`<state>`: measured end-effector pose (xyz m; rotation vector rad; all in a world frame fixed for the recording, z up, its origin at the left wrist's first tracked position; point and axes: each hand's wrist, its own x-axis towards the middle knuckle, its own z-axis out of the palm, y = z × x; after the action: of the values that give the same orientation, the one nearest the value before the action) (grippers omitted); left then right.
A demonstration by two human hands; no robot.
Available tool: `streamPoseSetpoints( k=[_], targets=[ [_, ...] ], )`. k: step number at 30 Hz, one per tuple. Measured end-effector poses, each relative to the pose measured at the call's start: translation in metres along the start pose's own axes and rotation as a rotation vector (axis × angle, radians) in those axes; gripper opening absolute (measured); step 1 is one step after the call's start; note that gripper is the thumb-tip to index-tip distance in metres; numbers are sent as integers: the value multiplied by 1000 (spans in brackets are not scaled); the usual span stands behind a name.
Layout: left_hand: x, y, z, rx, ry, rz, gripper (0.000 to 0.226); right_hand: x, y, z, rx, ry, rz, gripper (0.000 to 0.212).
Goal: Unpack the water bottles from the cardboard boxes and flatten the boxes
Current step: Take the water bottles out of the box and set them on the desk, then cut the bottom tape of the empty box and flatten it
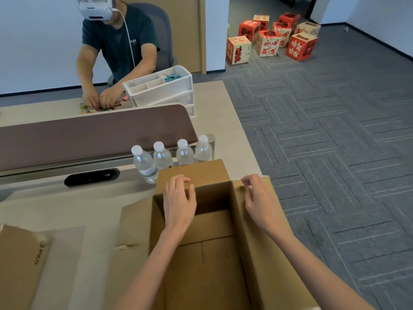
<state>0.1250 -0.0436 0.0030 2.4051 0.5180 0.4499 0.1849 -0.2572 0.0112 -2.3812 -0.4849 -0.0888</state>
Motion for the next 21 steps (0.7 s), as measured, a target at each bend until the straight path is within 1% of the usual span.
streamPoseSetpoints(
  k=[4, 6, 9, 11, 13, 15, 17, 19, 21],
  targets=[
    [-39, 38, 33, -38, -97, 3, 21, -20, 43, -23, -30, 40, 3, 26],
    [-54, 58, 47, -67, -184, -18, 35, -31, 64, -32, -23, 37, 30, 28],
    [-72, 87, 62, -105, -405, -116, 60, -46, 94, -41, -22, 12, 75, 31],
    [-80, 96, 72, -56, -524, -142, 71, -56, 111, -42, -11, -9, 96, 29],
    [-85, 97, 78, -39, -592, -173, 78, -67, 126, -43, 9, -20, 136, 23],
    [-87, 96, 79, -87, -600, -216, 79, -76, 139, -43, 10, -57, 197, 18],
    [-90, 97, 79, -104, -568, -237, 74, -84, 151, -39, -9, -131, 252, 19],
    [-92, 99, 78, -83, -537, -255, 71, -91, 159, -32, -30, -205, 264, 22],
    [-93, 99, 79, -80, -520, -280, 71, -94, 159, -24, -49, -286, 236, 28]
  ],
)
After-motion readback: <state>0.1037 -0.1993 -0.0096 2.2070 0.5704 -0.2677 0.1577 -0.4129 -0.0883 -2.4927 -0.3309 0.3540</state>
